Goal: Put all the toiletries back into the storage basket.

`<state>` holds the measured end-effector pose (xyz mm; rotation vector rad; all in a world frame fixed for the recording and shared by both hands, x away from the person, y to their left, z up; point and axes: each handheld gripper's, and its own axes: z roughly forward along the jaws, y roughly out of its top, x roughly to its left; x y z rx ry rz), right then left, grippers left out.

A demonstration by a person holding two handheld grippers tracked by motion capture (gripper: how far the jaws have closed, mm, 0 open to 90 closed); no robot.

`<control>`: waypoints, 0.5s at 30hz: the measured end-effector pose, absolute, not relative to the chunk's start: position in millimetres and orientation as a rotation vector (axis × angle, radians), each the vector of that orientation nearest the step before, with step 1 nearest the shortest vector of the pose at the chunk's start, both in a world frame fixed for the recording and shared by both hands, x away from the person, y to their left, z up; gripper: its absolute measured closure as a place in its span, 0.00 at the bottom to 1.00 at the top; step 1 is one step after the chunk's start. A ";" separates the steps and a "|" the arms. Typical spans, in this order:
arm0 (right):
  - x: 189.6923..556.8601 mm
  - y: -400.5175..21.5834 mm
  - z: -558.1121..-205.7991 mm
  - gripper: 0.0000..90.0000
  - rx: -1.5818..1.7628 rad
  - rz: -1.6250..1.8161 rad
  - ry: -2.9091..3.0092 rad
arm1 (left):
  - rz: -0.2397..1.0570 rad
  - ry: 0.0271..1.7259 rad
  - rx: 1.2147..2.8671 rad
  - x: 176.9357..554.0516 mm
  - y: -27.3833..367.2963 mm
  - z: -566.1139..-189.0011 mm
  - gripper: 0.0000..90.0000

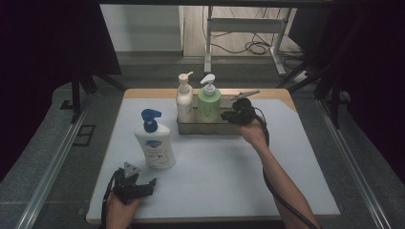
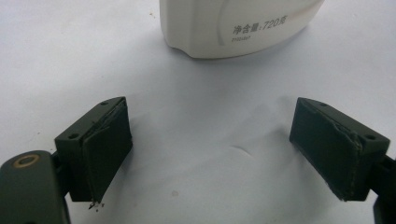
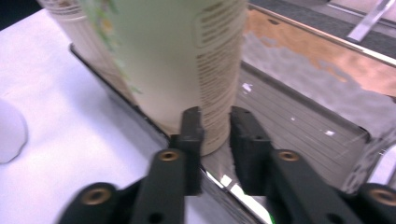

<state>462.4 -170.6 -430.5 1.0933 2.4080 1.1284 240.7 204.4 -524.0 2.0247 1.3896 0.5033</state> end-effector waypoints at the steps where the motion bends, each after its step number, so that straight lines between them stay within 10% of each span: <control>1: 462.6 -170.4 -430.5 0.94 1.110 1.122 2.399 | 0.503 1.390 2.024 240.6 204.3 -524.1 0.14; 15: 481.2 -163.2 -439.9 0.99 1.254 1.131 2.313 | 0.503 1.390 2.024 240.7 204.4 -524.1 0.14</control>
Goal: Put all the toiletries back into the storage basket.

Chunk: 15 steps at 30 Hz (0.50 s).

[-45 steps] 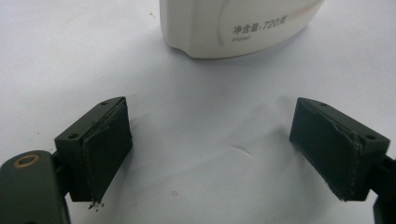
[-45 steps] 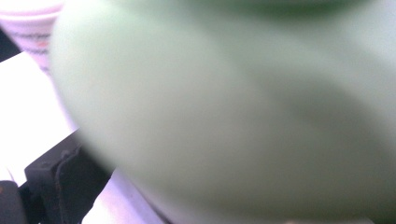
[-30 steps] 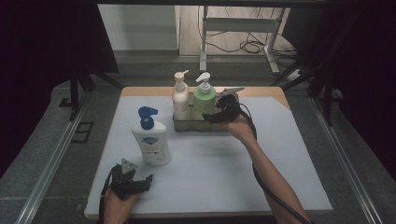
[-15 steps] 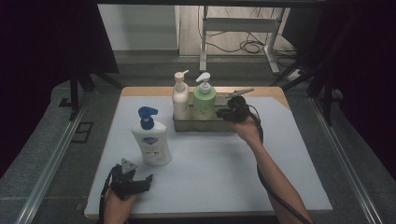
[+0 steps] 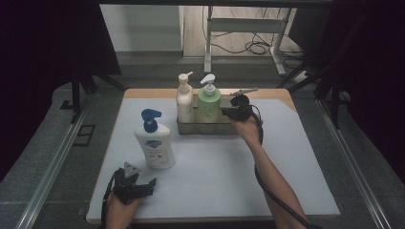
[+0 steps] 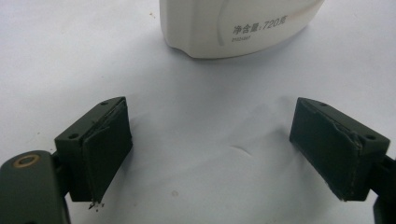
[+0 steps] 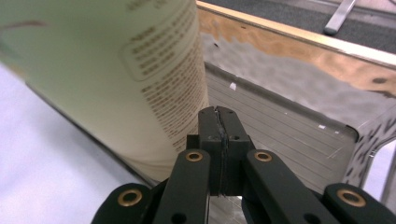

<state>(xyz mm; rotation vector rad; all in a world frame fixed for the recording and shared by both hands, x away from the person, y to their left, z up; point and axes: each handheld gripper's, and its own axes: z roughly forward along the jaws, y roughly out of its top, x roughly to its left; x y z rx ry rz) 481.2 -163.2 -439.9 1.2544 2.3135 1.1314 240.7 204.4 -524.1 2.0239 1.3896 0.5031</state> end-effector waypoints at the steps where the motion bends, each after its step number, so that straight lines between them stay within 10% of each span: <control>1: 482.6 -162.4 -441.2 0.99 1.261 1.118 2.310 | 0.503 1.390 2.024 240.6 204.4 -524.0 0.14; 15: 498.9 -150.9 -456.4 0.99 1.303 1.059 2.344 | 0.502 1.390 2.021 240.6 204.3 -524.1 0.14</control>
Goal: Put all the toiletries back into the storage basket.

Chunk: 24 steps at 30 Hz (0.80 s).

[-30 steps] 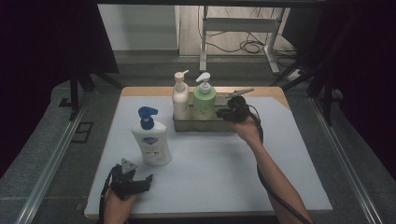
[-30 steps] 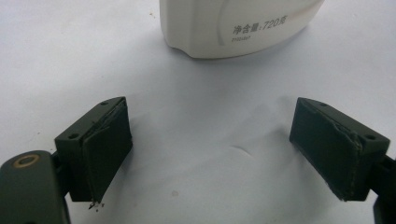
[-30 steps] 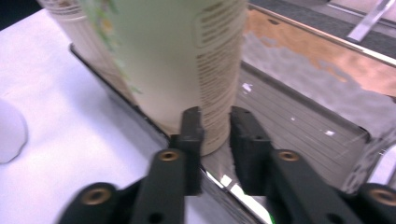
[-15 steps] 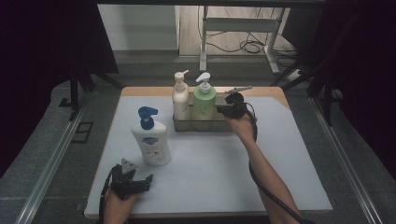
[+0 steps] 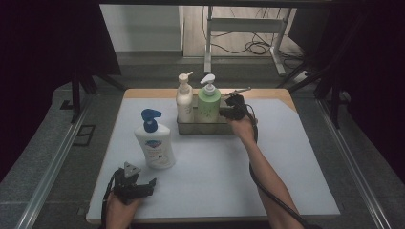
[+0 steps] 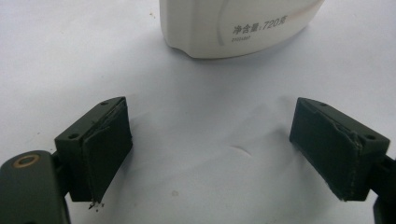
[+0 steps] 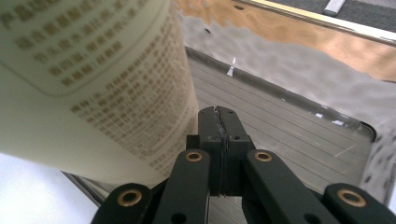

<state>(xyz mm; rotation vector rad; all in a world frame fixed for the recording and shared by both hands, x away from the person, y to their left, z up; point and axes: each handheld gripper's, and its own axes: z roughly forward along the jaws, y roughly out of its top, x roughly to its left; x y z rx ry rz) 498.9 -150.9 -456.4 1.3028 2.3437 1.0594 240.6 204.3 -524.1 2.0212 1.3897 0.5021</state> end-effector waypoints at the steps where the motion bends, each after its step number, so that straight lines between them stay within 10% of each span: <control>1: 499.3 -149.8 -456.5 0.99 1.298 1.051 2.349 | 0.504 1.389 2.024 240.6 204.4 -524.1 0.14; 24: 500.3 -135.6 -463.1 0.99 1.294 1.020 2.391 | 0.503 1.389 2.024 240.6 204.4 -524.1 0.14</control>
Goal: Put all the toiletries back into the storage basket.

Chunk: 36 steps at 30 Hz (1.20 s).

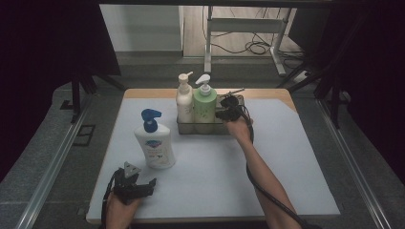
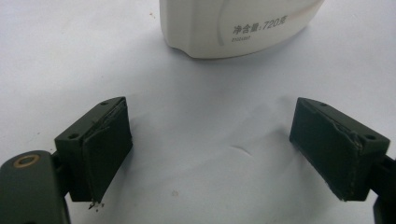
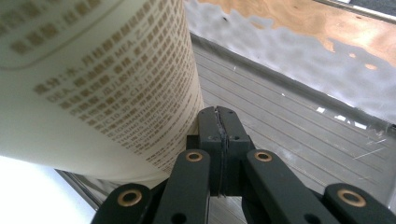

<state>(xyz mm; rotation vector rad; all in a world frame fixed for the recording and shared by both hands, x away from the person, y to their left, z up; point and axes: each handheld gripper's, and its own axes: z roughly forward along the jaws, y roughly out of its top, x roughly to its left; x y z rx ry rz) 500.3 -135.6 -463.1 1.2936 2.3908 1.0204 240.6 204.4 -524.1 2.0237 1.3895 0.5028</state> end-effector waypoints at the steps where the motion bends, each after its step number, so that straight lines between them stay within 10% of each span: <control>1: 500.2 -134.9 -463.0 0.99 1.293 1.019 2.394 | 0.503 1.389 2.024 240.6 204.4 -524.1 0.14; 36: 494.3 -137.9 -456.4 0.89 1.275 1.042 2.379 | 0.505 1.390 2.024 240.7 204.1 -524.1 0.14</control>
